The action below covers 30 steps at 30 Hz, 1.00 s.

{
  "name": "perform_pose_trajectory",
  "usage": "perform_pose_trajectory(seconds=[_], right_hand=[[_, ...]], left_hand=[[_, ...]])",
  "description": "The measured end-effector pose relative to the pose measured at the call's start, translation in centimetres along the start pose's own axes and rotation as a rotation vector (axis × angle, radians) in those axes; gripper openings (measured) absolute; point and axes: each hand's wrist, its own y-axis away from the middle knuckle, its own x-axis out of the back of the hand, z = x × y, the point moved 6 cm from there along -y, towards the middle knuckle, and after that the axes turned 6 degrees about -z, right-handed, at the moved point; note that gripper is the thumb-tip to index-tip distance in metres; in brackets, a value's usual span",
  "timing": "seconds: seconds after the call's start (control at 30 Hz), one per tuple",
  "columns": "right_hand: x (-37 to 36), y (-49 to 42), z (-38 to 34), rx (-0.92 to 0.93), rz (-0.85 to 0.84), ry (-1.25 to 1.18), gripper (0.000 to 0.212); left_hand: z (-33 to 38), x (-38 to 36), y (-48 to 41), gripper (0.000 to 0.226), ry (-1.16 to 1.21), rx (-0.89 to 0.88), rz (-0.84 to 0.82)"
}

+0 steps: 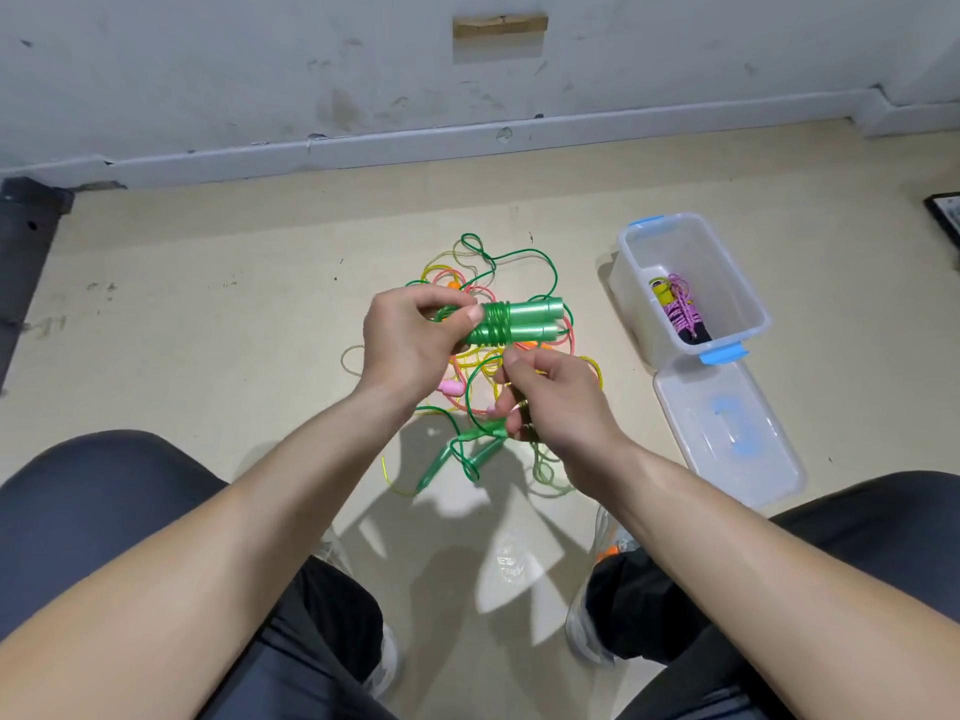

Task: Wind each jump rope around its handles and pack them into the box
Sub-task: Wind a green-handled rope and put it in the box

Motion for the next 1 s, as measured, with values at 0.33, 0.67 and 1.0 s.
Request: perform_pose_trajectory(seconds=[0.33, 0.67, 1.0], right_hand=[[3.0, -1.5, -2.0, 0.026, -0.381, 0.101, 0.012], [4.9, -1.8, -3.1, 0.07, -0.34, 0.868, 0.026], [3.8, -1.8, -2.7, -0.085, -0.071, 0.606, 0.023]], left_hand=[[0.8, 0.1, -0.7, 0.009, 0.243, 0.229, -0.376], [1.7, -1.6, 0.2, 0.01, -0.371, -0.061, -0.666], [1.2, -1.7, 0.0, 0.009, -0.703, -0.245, -0.365]])
